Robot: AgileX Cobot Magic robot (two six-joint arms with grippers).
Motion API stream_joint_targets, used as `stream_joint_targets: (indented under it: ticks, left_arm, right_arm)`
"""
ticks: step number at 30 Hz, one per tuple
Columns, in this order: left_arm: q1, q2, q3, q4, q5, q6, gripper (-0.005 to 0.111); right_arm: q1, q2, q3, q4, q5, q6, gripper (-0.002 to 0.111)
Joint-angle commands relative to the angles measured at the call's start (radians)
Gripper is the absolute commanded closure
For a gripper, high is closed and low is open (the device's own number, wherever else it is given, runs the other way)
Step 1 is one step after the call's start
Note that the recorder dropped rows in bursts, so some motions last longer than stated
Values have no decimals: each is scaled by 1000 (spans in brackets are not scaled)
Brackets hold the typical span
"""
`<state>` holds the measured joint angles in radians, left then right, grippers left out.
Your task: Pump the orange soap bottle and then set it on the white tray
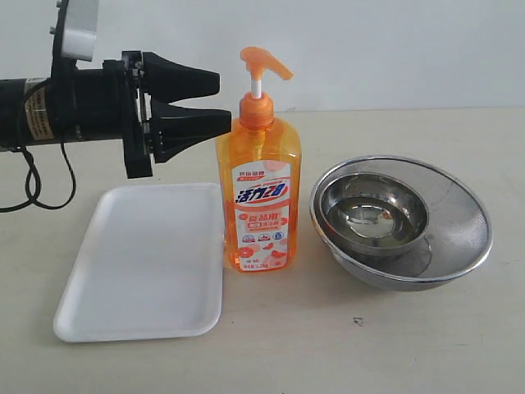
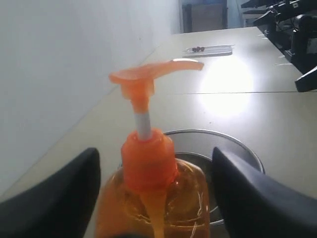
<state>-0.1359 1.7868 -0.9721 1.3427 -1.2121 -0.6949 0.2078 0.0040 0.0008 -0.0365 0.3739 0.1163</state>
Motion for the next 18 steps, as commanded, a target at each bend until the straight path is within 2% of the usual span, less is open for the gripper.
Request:
stream_joint_targets:
  ticks: [1, 5, 18]
  left_arm:
    - [-2, 36, -36, -14, -9, -34, 40]
    - [-4, 80, -75, -14, -9, -49, 31]
    - [-39, 105, -99, -28, -9, -28, 31]
  right_arm:
    - [-7, -4, -1, 0, -7, -2, 21]
    - [-7, -4, -1, 0, -7, -2, 21]
    - [-7, -4, -1, 0, -5, -2, 21]
